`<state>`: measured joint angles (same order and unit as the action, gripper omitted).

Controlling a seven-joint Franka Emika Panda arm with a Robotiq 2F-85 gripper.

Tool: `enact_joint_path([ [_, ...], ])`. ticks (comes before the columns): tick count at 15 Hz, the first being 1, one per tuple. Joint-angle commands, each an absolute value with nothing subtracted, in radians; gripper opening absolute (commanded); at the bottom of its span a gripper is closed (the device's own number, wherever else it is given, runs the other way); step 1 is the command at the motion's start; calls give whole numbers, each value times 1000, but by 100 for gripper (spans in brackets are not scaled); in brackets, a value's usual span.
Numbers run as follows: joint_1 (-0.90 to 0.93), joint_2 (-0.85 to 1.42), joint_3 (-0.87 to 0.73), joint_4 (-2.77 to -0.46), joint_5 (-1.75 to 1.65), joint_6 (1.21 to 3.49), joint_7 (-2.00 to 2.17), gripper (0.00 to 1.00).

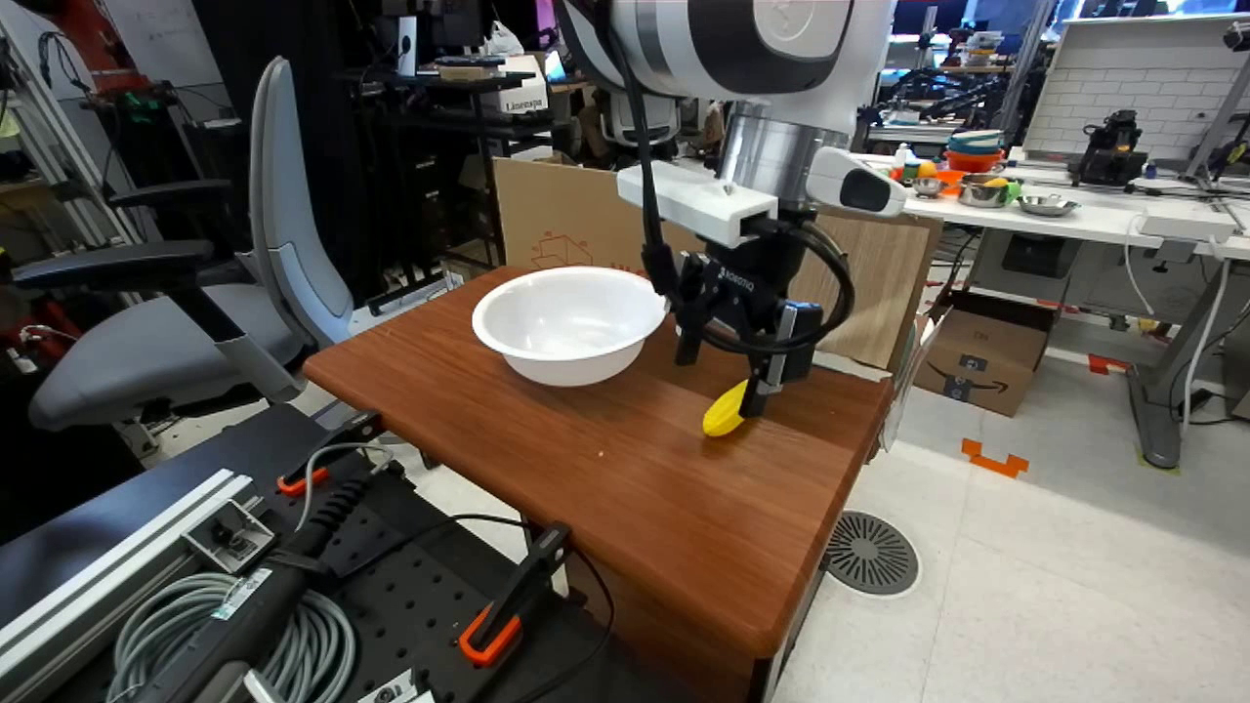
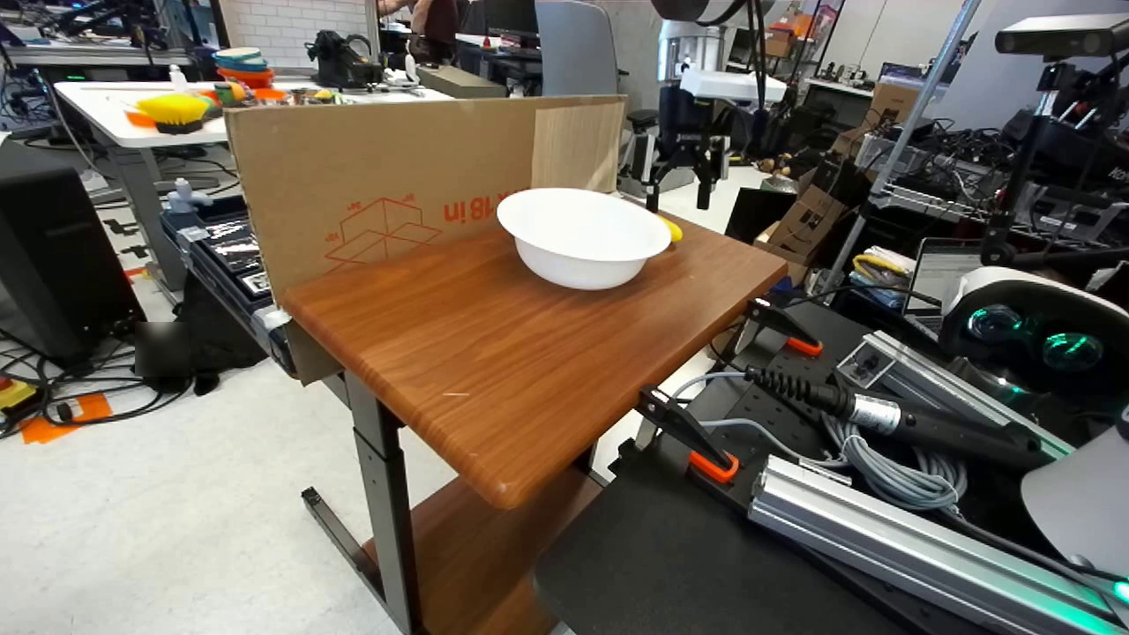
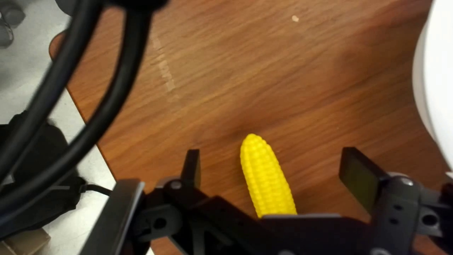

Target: Put the yellow thing in the bowl

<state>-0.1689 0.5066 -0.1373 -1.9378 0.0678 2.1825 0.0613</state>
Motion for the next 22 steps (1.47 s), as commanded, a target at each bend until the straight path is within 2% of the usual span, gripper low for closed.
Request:
enact_joint_path([
  [1, -197, 514, -149, -1952, 69, 2211, 33, 100],
  [7, -244, 512, -139, -1945, 79, 2174, -91, 100],
  [22, -210, 549, -129, -1864, 47, 2163, -71, 100],
])
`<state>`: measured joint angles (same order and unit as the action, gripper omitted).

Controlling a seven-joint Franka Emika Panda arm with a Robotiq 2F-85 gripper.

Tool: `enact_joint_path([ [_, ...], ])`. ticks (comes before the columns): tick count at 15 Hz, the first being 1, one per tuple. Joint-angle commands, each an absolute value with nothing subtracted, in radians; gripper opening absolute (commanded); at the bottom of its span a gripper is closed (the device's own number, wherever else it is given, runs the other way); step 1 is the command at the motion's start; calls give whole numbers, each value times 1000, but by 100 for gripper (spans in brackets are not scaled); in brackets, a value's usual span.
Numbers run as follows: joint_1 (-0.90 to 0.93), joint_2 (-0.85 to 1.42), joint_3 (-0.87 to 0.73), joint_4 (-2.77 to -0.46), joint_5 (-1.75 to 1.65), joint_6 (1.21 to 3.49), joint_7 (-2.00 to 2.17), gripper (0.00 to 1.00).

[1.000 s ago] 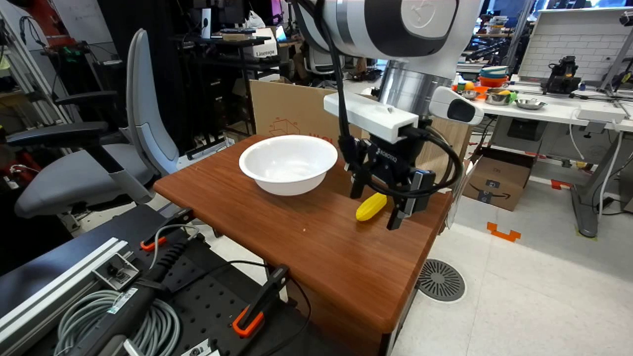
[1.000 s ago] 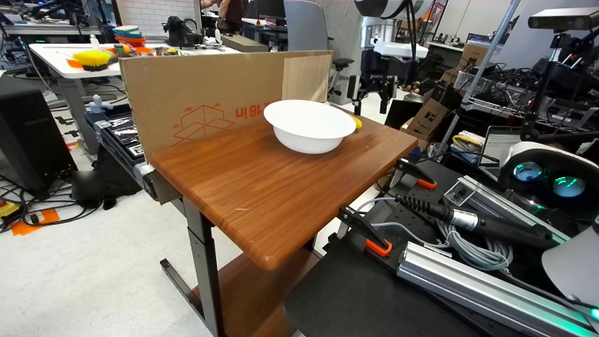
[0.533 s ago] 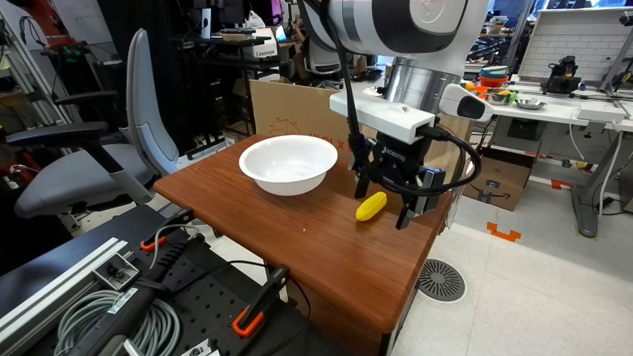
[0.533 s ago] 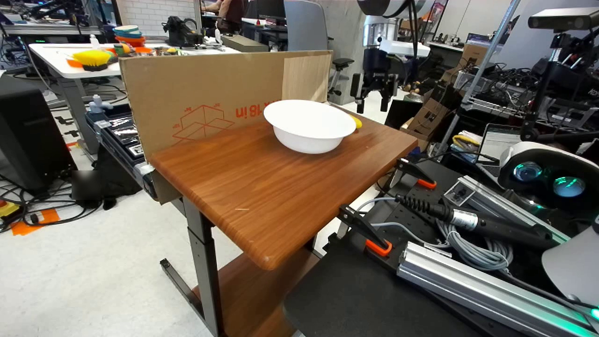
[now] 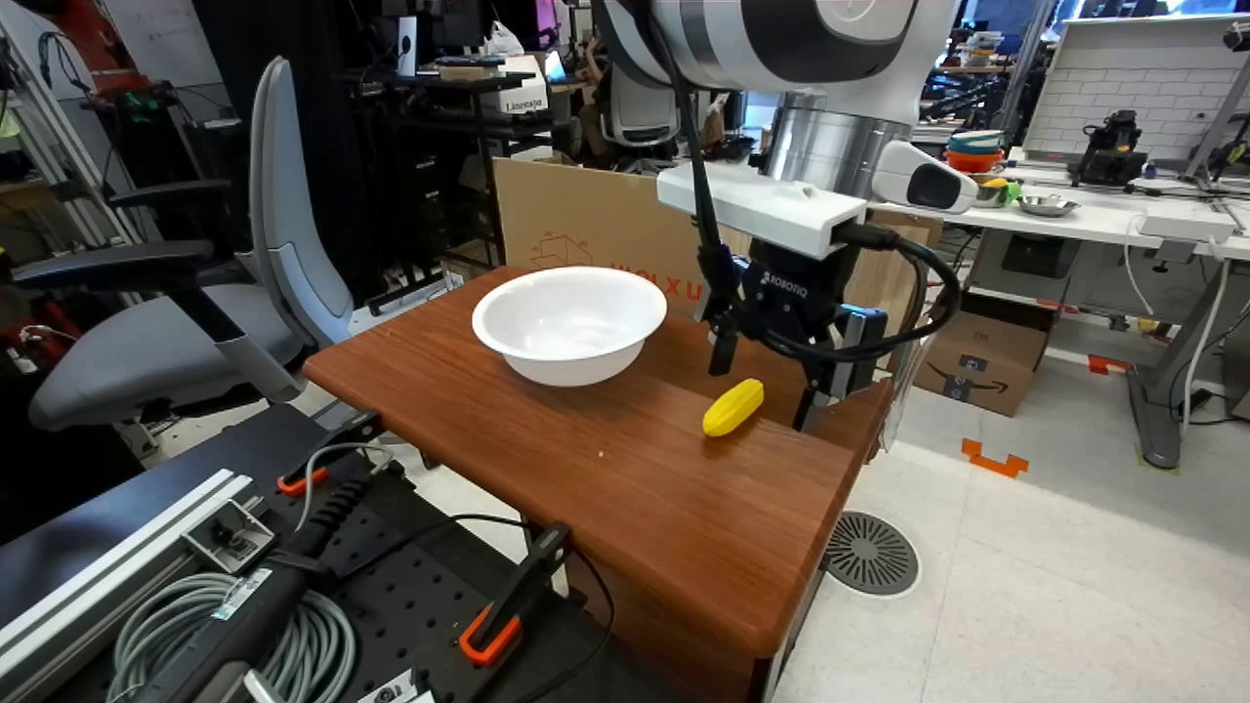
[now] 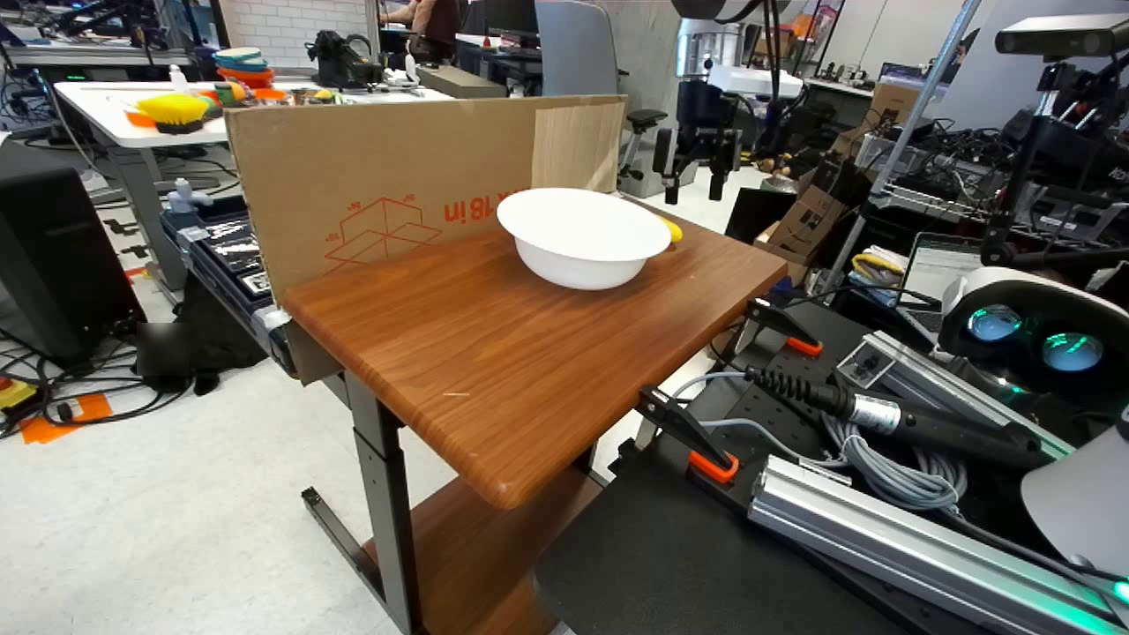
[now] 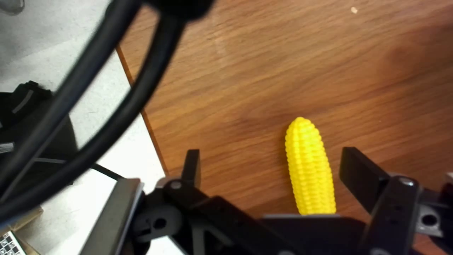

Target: Put the yellow thing in the bowl

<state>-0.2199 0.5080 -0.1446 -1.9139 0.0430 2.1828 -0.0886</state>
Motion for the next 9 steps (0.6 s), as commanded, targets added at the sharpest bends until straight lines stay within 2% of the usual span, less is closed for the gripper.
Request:
enact_joint_path([
  [1, -208, 560, -125, -1851, 53, 2159, -59, 100],
  [9, -214, 677, -117, -1744, 63, 2125, -20, 100],
])
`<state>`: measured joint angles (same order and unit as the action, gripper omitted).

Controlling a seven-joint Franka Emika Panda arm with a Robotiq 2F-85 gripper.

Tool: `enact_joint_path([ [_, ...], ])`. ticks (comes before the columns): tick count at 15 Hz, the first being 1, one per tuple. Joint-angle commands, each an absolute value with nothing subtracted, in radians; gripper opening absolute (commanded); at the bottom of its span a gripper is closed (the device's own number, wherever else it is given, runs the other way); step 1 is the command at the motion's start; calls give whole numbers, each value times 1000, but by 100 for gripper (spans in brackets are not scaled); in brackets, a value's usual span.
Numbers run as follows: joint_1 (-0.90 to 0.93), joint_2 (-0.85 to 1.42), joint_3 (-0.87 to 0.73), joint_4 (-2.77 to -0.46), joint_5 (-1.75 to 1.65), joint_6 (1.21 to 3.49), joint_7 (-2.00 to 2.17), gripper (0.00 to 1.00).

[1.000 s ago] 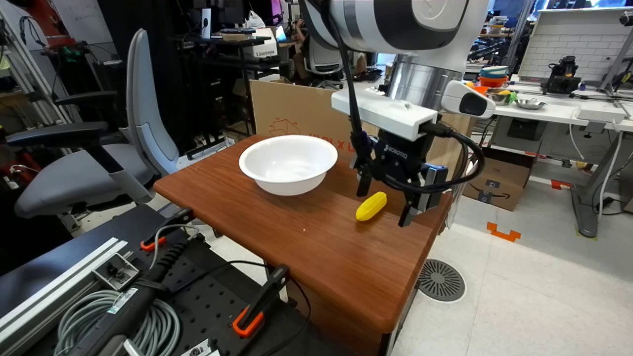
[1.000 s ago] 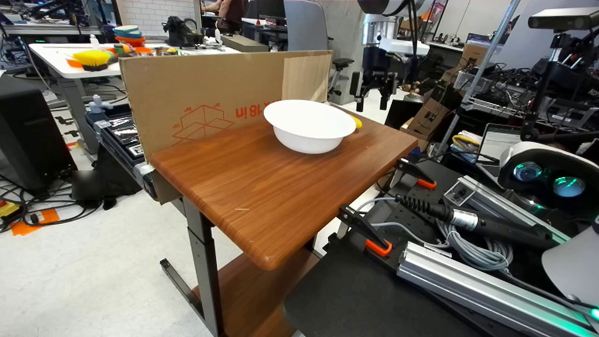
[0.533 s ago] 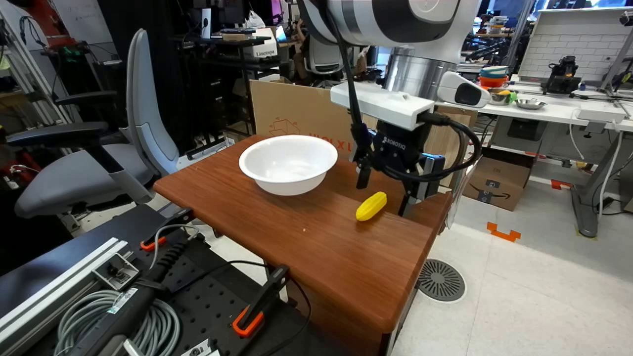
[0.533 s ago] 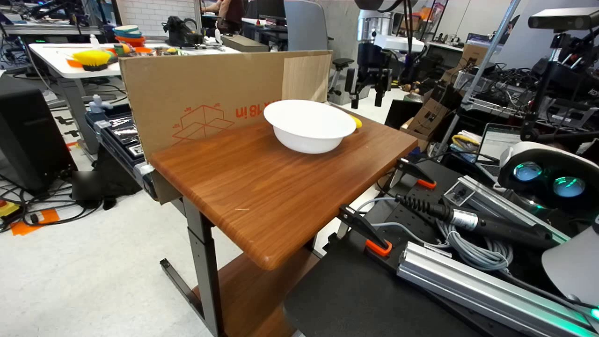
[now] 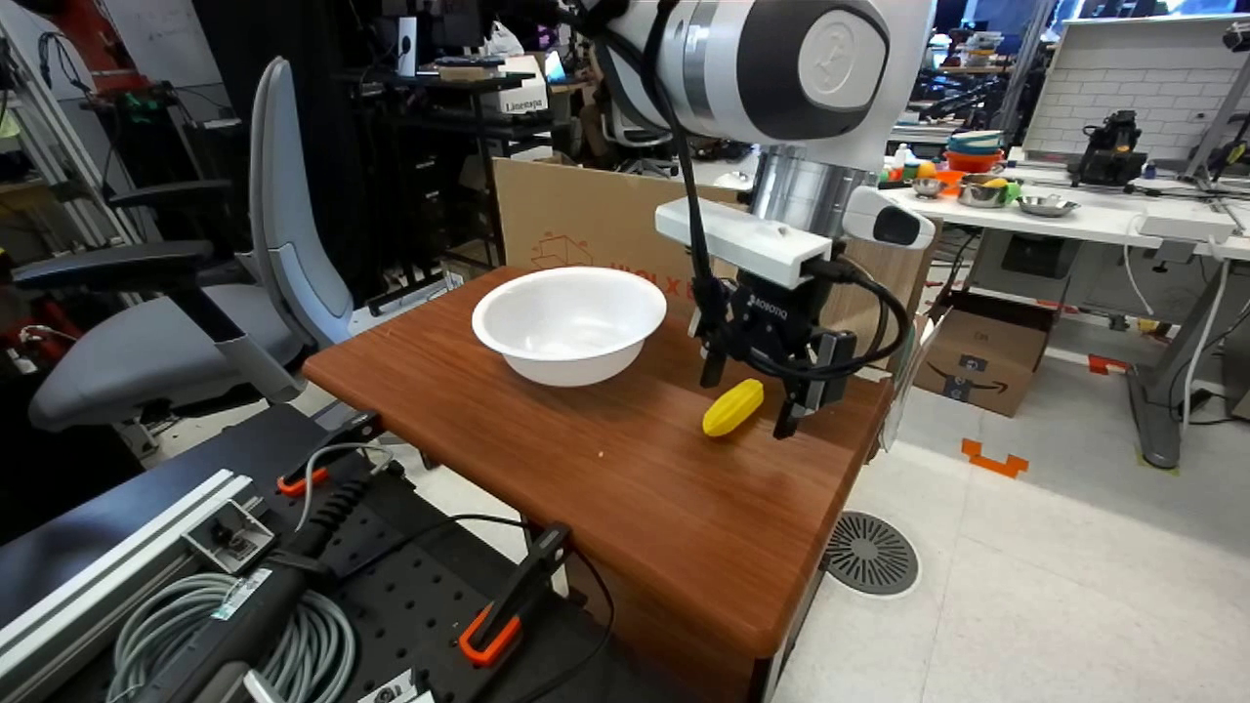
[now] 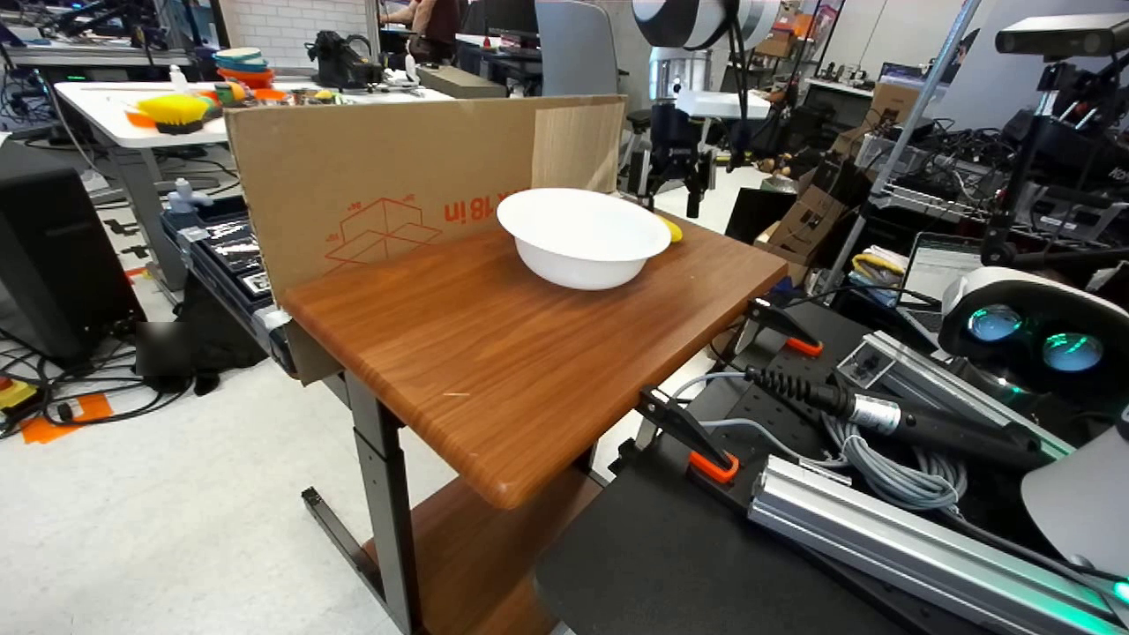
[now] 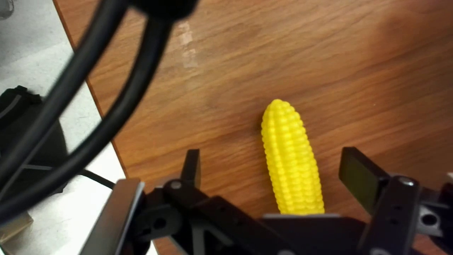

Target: Put the yellow thing in the bowl

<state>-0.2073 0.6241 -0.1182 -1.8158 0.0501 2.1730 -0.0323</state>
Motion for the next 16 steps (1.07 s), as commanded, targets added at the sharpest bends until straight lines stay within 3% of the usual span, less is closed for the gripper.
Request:
enact_joint_path([
  [1, -209, 687, -121, -1738, 56, 2135, -10, 100],
  [2, -210, 695, -120, -1730, 57, 2133, -9, 93],
  [3, -210, 701, -118, -1722, 57, 2133, -10, 72],
  [5, -210, 709, -117, -1708, 57, 2133, -8, 68],
  [12, -204, 688, -117, -1715, 57, 2160, 0, 11],
  [13, -204, 676, -115, -1727, 62, 2170, 1, 7],
  [16, -198, 614, -110, -1783, 69, 2202, 9, 8],
])
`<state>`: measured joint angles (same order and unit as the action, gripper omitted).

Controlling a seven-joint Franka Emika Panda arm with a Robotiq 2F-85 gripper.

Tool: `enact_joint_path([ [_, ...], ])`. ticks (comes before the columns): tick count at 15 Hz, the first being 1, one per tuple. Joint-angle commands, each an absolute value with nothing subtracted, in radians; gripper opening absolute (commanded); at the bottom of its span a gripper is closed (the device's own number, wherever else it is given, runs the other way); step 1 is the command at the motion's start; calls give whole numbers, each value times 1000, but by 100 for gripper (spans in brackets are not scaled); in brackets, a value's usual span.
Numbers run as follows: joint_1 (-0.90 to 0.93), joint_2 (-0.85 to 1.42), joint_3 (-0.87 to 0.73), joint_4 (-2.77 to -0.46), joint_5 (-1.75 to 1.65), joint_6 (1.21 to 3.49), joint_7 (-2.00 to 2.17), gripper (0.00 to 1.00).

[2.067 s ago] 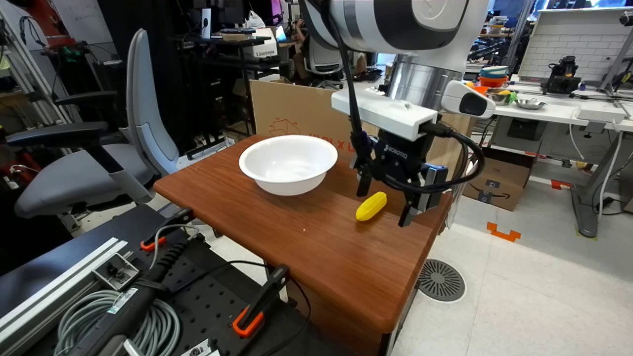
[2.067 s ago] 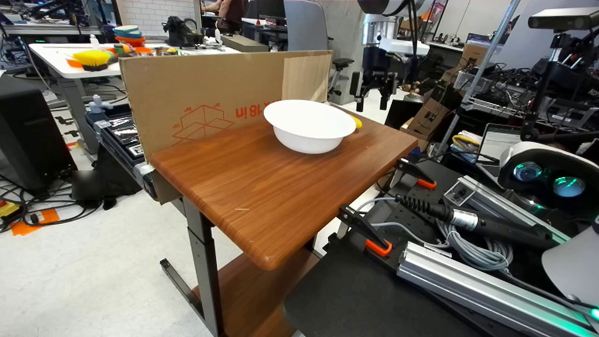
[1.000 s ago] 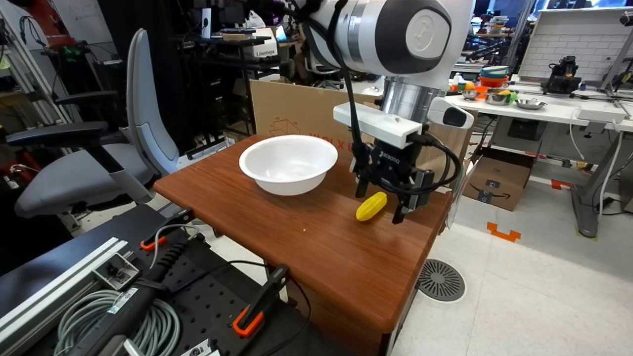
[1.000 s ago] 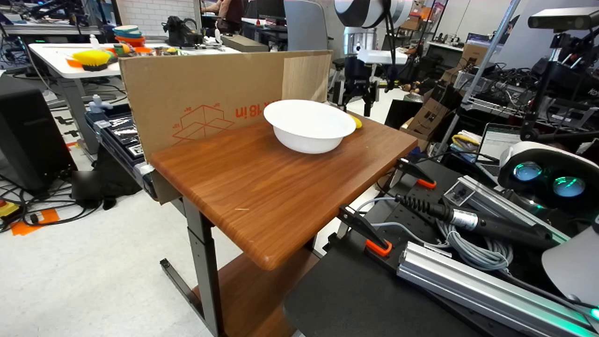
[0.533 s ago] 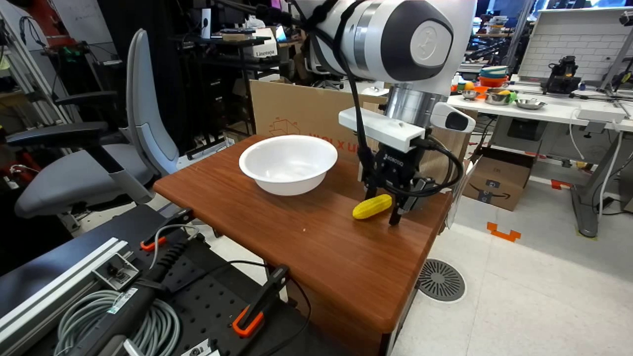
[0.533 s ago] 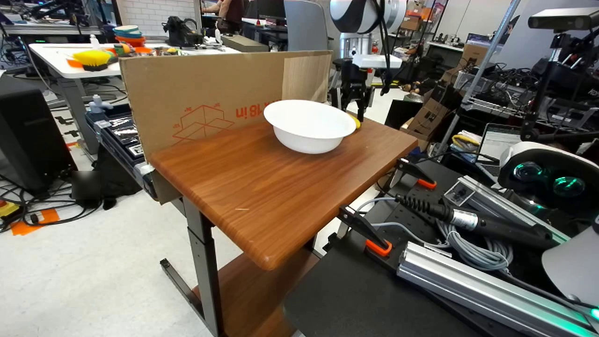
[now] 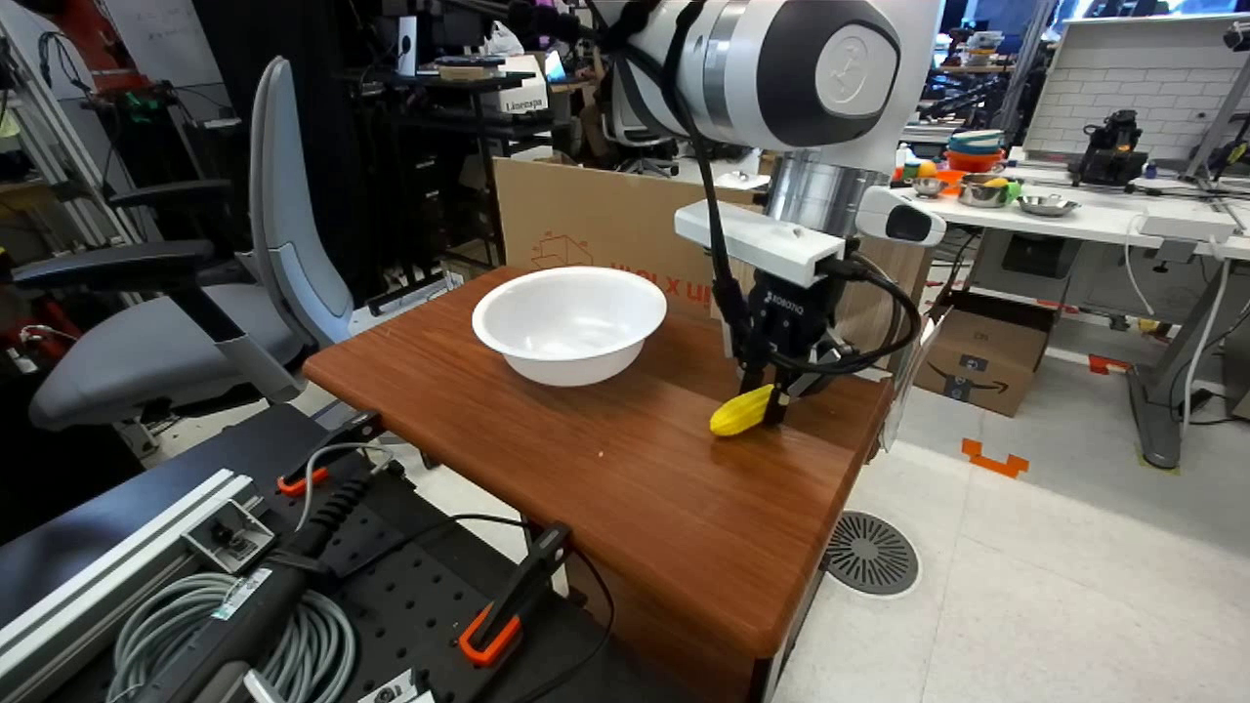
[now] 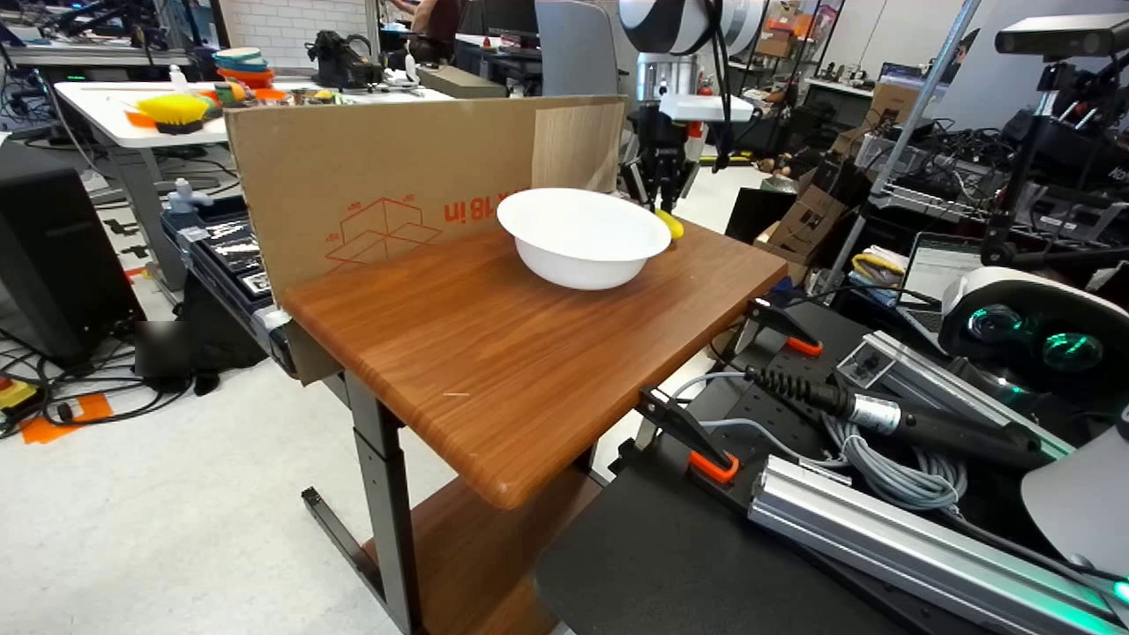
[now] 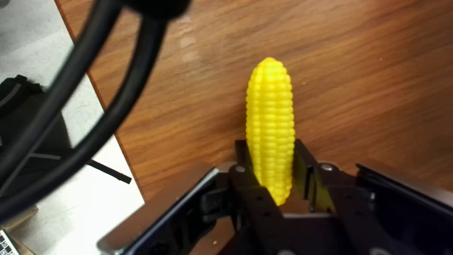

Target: Put the yellow thing in the bowl

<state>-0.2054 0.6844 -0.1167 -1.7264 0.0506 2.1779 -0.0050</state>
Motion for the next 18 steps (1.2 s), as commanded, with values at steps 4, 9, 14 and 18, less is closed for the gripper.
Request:
enact_joint_path([
  [4, -164, 454, -108, -1898, 59, 2214, 30, 8],
  [9, -79, 286, -83, -1999, 31, 2217, 66, 8],
  [14, 0, 313, -11, -1985, 41, 2207, 64, 8],
  [18, 21, 379, 0, -1950, 45, 2188, 83, 8],
])
